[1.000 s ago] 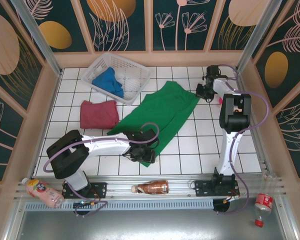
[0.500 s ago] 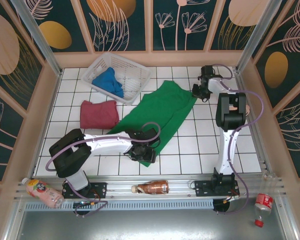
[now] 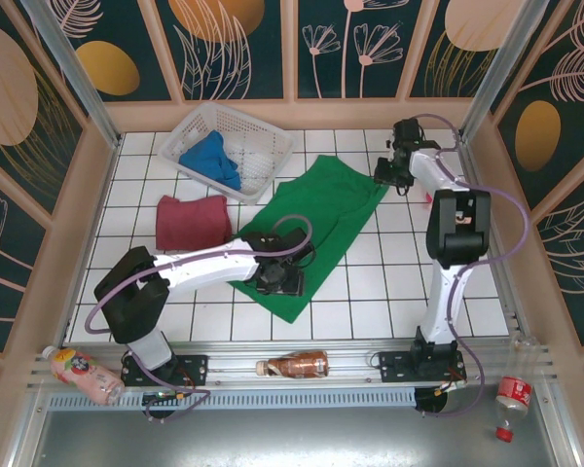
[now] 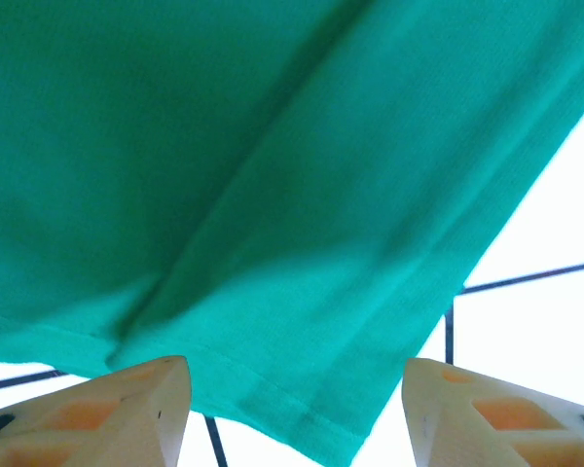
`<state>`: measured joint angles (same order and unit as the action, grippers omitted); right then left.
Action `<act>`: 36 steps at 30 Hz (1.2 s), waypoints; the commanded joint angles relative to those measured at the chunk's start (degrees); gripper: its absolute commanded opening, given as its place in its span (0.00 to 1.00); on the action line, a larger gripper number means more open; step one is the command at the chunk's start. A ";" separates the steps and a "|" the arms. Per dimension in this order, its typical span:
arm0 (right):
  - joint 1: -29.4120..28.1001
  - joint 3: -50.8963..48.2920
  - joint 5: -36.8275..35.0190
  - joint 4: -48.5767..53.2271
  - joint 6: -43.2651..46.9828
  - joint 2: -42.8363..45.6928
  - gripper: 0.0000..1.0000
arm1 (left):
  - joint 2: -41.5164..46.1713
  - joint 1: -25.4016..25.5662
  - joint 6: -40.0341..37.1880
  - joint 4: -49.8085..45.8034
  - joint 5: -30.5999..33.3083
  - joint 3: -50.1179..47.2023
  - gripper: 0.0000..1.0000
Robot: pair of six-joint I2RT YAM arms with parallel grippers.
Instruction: Fold and stack the tank tops
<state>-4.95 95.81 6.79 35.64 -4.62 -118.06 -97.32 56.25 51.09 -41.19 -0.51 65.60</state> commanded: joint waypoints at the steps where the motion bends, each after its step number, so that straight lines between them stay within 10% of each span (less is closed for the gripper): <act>1: -1.88 -5.73 10.78 -3.10 -1.77 4.46 0.34 | -2.74 -2.04 -0.52 1.44 3.72 1.20 0.60; 16: -6.53 -12.64 7.12 -10.18 -2.13 -4.83 0.36 | -7.53 -2.36 -2.65 8.40 -1.64 -0.97 0.56; 36: 5.68 -31.90 -3.63 -5.54 -4.73 18.52 0.39 | -5.42 6.80 0.51 8.91 -11.01 3.43 0.58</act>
<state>-0.32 61.87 7.42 27.07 -9.30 -102.04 -105.75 64.03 52.12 -28.95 -11.57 66.41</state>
